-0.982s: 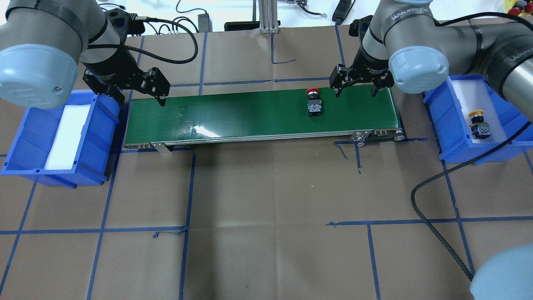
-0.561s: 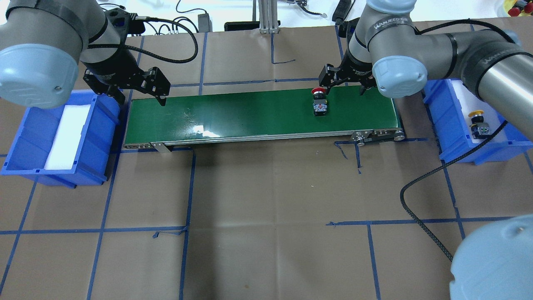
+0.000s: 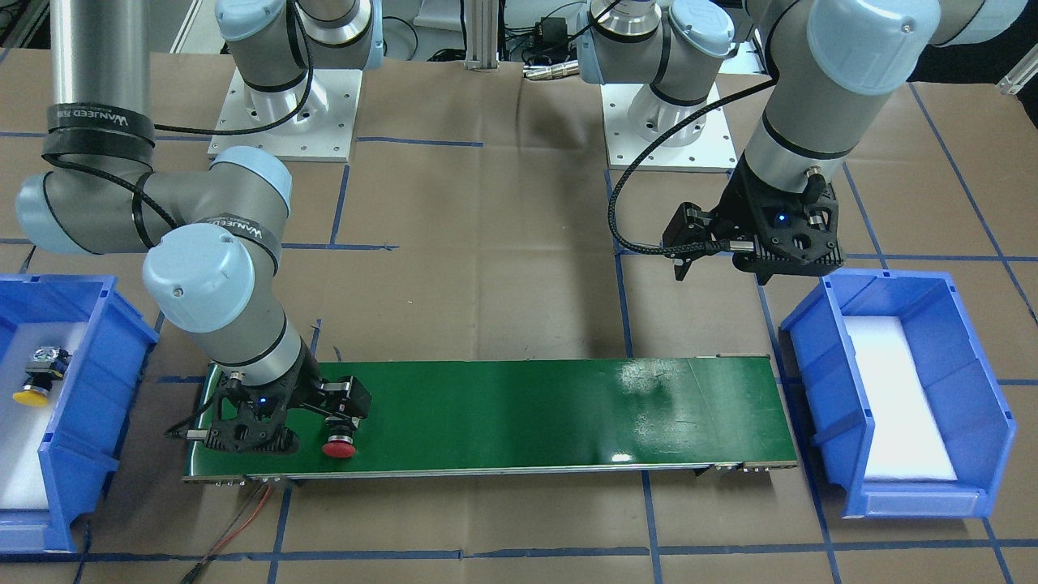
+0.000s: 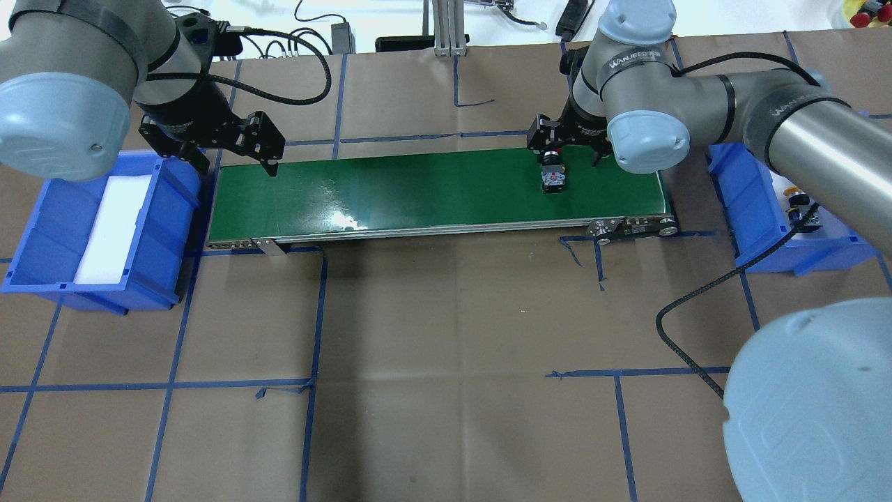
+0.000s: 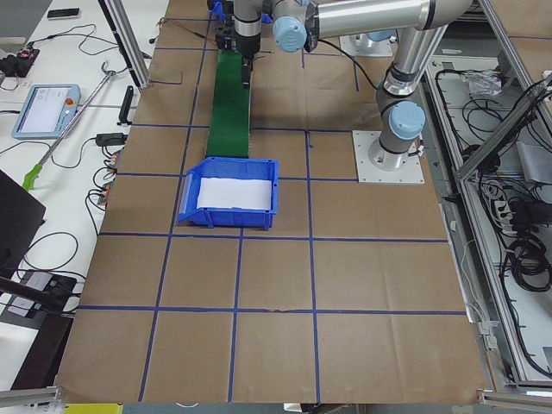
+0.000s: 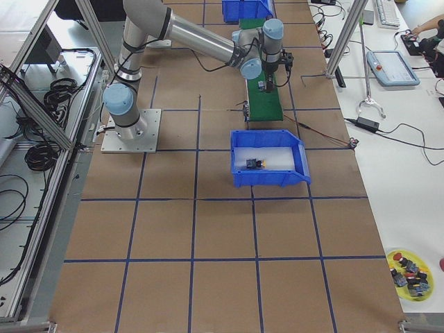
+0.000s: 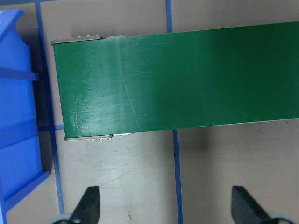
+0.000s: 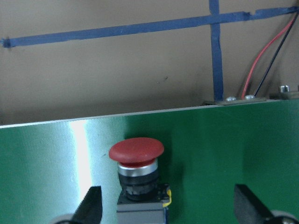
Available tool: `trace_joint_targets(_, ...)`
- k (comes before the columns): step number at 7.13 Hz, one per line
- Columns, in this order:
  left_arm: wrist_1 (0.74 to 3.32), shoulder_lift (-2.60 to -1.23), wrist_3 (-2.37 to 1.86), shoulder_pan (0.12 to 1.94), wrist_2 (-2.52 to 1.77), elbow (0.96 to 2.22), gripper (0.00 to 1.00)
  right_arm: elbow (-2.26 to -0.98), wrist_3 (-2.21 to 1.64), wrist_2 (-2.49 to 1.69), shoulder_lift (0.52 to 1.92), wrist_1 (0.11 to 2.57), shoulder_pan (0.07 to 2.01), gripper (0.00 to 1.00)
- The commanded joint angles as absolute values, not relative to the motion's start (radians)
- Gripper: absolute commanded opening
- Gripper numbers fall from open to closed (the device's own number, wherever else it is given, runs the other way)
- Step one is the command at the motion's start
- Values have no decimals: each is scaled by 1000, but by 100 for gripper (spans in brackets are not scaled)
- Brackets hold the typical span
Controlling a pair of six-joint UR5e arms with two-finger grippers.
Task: Transport two buttons from left to right
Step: 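Lower the right gripper onto the red button and grasp it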
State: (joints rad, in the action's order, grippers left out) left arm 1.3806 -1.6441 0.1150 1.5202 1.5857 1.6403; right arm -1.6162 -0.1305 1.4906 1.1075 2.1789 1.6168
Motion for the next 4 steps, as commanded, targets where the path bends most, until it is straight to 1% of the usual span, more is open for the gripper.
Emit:
trace_joint_targets(1, 1381, -1646, 112, 1520, 1585, 1640, 100, -1621, -130, 1491, 1092, 2180, 1617, 99)
trace_joint_targets(2, 1381, -1643, 109, 1520, 1585, 1640, 100, -1620, -126, 1494, 1080, 2180, 1617, 80)
trace_joint_targets(4, 1381, -1647, 109, 1522, 1585, 1640, 100, -1617, -112, 1511, 1086, 2160, 1615, 17)
